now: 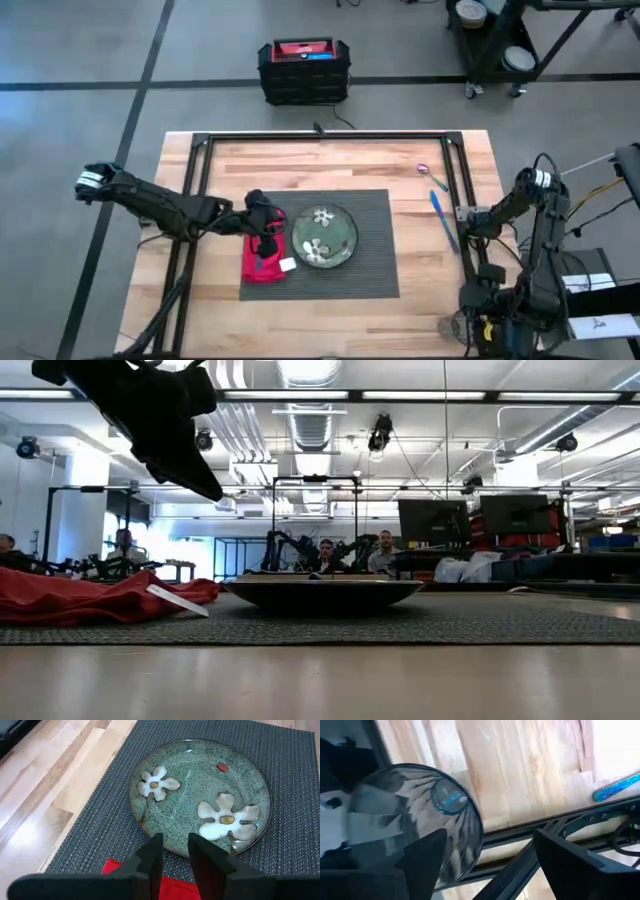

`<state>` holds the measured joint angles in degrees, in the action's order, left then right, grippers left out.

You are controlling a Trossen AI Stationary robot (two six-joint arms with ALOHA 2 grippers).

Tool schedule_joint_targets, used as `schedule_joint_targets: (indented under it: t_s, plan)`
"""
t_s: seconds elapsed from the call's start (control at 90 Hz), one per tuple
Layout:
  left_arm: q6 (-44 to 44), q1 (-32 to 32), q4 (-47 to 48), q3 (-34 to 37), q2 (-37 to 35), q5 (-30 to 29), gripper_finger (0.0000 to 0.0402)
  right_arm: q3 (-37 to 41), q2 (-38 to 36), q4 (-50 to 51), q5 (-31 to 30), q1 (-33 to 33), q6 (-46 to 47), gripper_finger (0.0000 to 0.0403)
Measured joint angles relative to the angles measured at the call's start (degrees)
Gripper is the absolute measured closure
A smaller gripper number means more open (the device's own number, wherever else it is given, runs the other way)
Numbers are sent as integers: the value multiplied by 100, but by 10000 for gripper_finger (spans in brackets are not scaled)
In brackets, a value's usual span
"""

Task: Set table place
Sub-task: Move the blue glass to the top right of the gray table mat

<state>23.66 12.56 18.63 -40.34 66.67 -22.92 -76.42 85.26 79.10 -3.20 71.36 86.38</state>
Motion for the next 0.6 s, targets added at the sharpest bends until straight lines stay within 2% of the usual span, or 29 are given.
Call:
schedule_joint_targets:
  t_s: [0.144, 0.233, 0.333, 0.5, 0.6]
  plan:
    - [-22, 0, 2, 0, 0, 0, 324, 250, 122, -9, 14, -58, -4, 140]
    - [-24, 0, 4, 0, 0, 0, 324, 306, 148, -51, 17, -160, -10, 168]
    - [-31, 0, 17, 0, 0, 0, 324, 328, 148, -191, 49, -301, -177, 228]
    - [-65, 0, 23, 0, 0, 0, 324, 328, 148, -184, 320, -656, -902, 375]
    - [-65, 0, 22, 0, 0, 0, 324, 203, 126, -210, 304, -1054, -1464, 389]
